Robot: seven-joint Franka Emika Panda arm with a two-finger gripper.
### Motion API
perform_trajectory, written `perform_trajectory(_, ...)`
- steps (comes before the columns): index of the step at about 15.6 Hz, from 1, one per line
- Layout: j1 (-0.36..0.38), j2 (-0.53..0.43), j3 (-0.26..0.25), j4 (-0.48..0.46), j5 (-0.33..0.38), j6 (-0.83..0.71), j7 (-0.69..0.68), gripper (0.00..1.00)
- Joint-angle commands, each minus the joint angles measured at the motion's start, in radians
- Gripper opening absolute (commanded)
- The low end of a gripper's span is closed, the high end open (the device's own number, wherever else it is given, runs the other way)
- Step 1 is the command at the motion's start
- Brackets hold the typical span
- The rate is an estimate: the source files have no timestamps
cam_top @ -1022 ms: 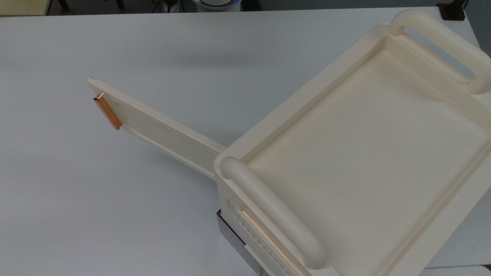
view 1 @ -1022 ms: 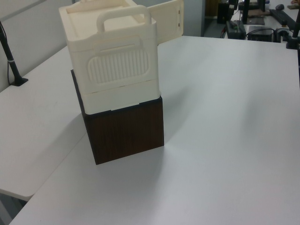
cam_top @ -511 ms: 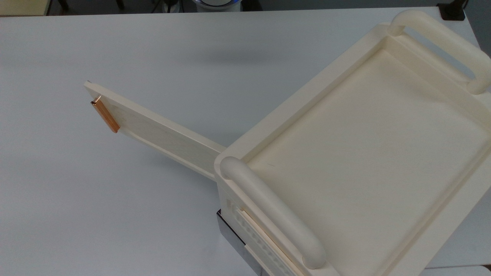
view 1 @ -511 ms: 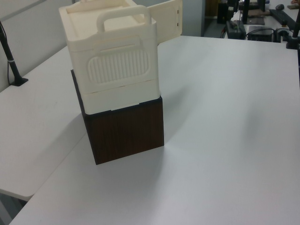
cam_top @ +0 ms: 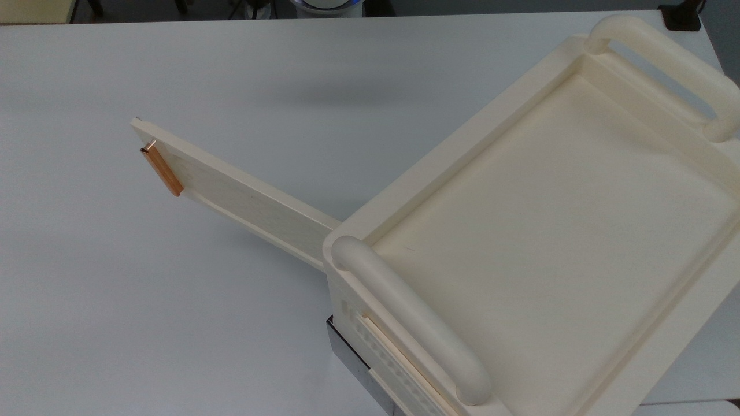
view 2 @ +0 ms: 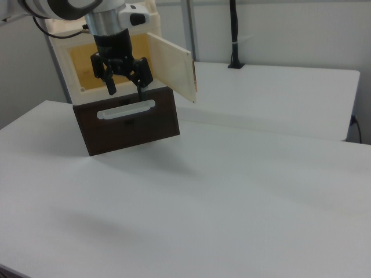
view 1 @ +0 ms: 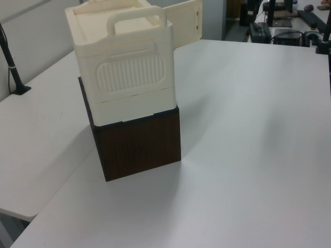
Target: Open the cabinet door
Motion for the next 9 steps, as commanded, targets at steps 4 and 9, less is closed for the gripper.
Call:
perform_trajectory(4,0.019,-0.011,-0.014,-0.017,-0.037,0.010,-0.015,1.00)
perform_trajectory(9,0.018,-0.011,-0.014,-0.017,-0.036,0.008,-0.013,1.00)
